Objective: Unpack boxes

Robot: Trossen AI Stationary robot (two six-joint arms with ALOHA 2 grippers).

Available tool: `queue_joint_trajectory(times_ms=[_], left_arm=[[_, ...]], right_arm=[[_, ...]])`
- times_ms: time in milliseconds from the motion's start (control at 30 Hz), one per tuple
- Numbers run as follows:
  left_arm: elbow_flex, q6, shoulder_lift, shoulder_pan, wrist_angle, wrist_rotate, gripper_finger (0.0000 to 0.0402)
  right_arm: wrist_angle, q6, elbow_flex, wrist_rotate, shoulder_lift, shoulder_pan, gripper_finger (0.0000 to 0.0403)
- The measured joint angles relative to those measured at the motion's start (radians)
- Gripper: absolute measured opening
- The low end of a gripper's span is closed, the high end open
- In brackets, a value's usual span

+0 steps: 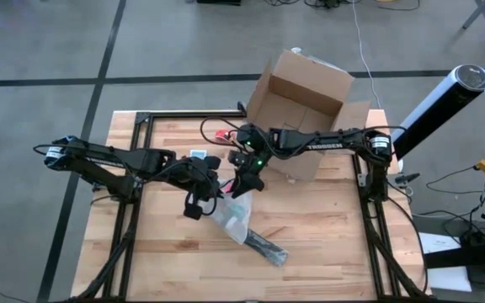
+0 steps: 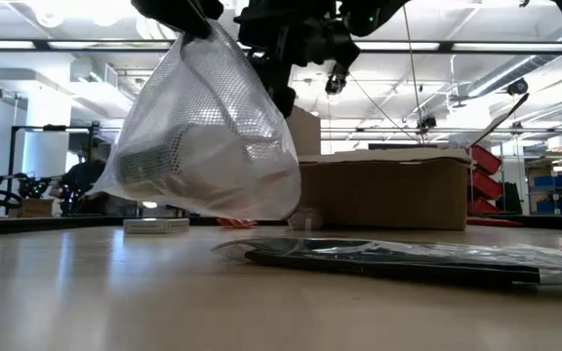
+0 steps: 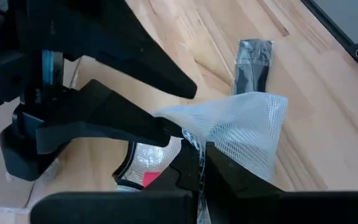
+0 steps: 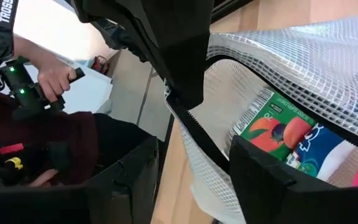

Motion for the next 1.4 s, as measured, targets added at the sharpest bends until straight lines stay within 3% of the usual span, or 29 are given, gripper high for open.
queue_joint_trajectory(times_ms=[267, 533, 867, 1067, 1400], left_arm=[[0.0, -0.004, 0.0, 0.001, 0.045, -0.041, 0.0], [-0.001, -0.034, -0.005, 0.002, 0.036, -0.053, 0.0], [-0.001, -0.11, -0.099, 0.002, -0.099, -0.066, 0.0006], [-0.001, -0.149, -0.173, 0.01, -0.151, -0.157, 0.0031], [-0.035, -0.216, -0.147, 0.081, -0.115, -0.171, 0.0099]], right_arm=[[0.001, 0.002, 0.0, -0.027, 0.0, 0.0, 0.0009], [-0.03, 0.012, 0.016, -0.069, -0.002, 0.0, 0.0001], [-0.29, -0.117, 0.093, -0.061, -0.008, 0.008, 0.0], [-0.392, -0.192, 0.131, -0.069, -0.01, 0.013, 0.0], [-0.471, -0.216, 0.253, -0.065, -0.011, 0.016, 0.0]])
